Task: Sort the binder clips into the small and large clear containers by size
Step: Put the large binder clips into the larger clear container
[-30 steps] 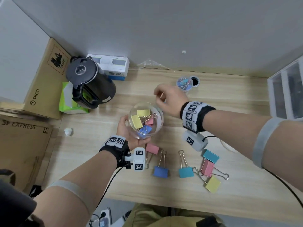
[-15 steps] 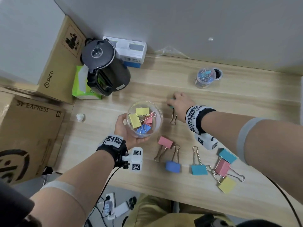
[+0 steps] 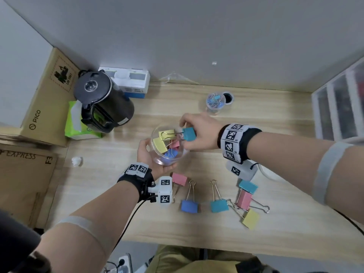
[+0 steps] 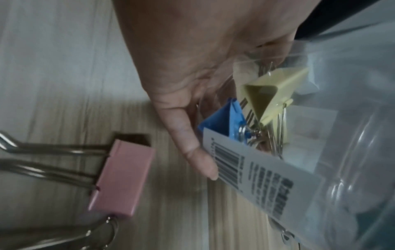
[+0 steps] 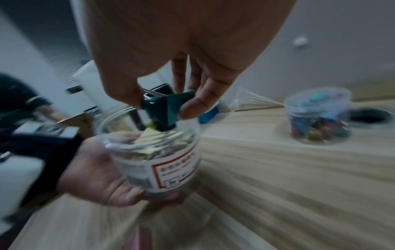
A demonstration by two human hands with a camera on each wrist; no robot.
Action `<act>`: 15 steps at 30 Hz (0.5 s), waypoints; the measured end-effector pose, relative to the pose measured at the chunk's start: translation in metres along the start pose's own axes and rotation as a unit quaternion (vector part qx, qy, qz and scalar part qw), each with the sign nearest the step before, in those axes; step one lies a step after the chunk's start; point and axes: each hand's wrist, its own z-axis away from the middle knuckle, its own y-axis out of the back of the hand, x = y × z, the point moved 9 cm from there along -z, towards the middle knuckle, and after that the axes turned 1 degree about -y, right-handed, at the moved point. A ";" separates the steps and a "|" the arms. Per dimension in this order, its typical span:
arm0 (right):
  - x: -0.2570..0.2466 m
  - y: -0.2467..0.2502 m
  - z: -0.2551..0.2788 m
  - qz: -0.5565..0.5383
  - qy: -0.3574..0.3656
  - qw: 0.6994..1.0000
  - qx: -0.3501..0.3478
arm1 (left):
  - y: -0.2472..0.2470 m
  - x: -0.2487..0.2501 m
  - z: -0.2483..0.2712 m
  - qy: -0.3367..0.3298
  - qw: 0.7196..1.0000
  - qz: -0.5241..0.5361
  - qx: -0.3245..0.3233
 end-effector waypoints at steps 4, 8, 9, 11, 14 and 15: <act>-0.012 -0.017 0.004 0.115 -0.033 0.992 -0.033 | -0.015 -0.006 -0.002 -0.002 1.000 -0.024 -0.011; -0.003 -0.023 0.010 0.156 -0.059 0.986 -0.026 | -0.026 -0.020 -0.002 0.007 0.999 -0.042 -0.001; -0.001 -0.025 0.014 0.163 -0.060 0.984 -0.026 | -0.028 -0.023 -0.002 0.009 0.999 -0.046 0.002; 0.003 -0.026 0.020 0.167 -0.063 0.983 -0.026 | -0.032 -0.030 -0.001 0.012 0.999 -0.051 -0.001; 0.010 -0.018 0.033 0.172 -0.074 0.982 -0.010 | -0.033 -0.037 0.000 0.013 0.999 -0.047 -0.013; 0.012 -0.012 0.037 0.165 -0.069 0.984 0.008 | -0.033 -0.039 0.000 0.014 0.999 -0.045 -0.018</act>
